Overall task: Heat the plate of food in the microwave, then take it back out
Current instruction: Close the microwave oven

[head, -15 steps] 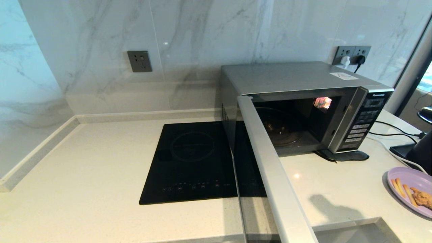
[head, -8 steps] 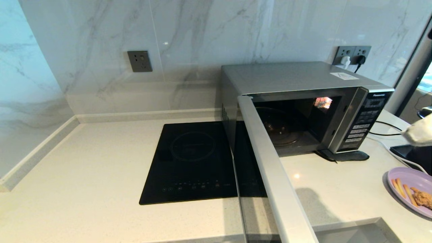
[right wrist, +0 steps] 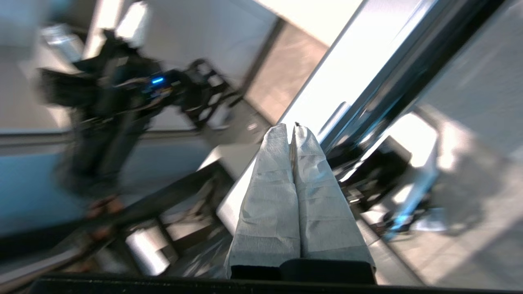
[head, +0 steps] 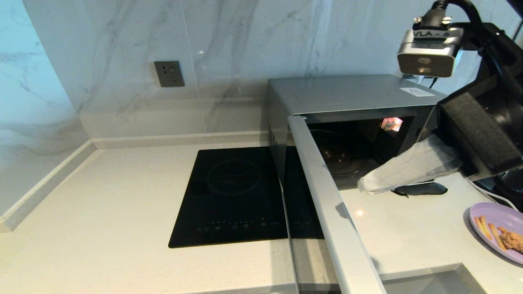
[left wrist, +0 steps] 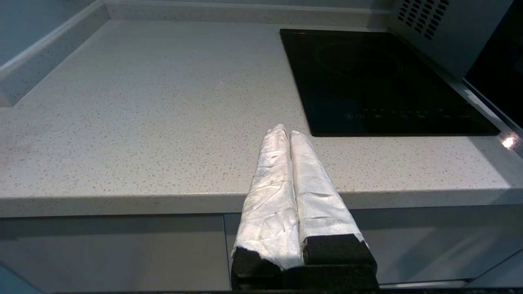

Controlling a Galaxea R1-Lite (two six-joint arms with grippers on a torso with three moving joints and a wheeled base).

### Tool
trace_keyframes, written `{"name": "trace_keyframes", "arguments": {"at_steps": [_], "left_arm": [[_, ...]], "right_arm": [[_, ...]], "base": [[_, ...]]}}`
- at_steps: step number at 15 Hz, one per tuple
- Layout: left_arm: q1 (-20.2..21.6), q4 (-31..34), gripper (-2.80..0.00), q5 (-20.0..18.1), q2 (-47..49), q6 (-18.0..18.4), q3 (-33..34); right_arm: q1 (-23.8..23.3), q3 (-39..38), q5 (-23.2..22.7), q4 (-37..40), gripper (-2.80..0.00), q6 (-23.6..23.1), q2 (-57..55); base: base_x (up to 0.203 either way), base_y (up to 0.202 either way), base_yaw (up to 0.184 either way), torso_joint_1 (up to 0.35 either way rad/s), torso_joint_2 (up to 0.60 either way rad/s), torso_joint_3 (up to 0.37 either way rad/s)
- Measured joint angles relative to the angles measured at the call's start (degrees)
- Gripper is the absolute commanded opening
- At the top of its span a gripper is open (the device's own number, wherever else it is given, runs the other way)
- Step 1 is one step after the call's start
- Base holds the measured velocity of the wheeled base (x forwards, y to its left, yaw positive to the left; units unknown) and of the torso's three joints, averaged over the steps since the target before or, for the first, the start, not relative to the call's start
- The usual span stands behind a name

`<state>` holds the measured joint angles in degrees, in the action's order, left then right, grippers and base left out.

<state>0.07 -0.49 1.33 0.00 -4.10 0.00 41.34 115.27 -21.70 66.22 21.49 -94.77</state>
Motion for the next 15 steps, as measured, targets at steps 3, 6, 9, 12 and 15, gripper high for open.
{"name": "trace_keyframes", "arguments": {"at_steps": [3,6,9,12,15], "left_arm": [[0.00,-0.01,-2.80,-0.04,0.00,-0.01,0.00],[0.00,-0.02,-2.80,-0.04,0.00,-0.01,0.00],[0.00,-0.02,-2.80,-0.04,0.00,0.02,0.00],[0.00,0.00,-2.80,-0.07,0.00,0.02,0.00],[0.00,-0.02,-2.80,-0.04,0.00,0.00,0.00]], "right_arm": [[4.62,0.05,5.89,-0.43,-2.80,-0.07,-1.32],[6.88,0.05,6.08,-0.34,-2.80,0.06,-2.65],[8.07,0.05,6.55,-0.34,-2.80,0.12,-3.77],[8.66,0.05,7.26,-0.35,-2.80,0.26,-5.06],[8.90,0.05,8.15,-0.15,-2.80,0.26,-6.05]], "base": [[0.000,0.000,0.000,0.000,0.00,0.000],[0.000,0.000,0.000,0.000,0.00,0.000],[0.000,0.000,0.000,0.000,0.00,0.000],[0.000,0.000,0.000,0.000,0.00,0.000],[0.000,0.000,0.000,0.000,0.00,0.000]]}}
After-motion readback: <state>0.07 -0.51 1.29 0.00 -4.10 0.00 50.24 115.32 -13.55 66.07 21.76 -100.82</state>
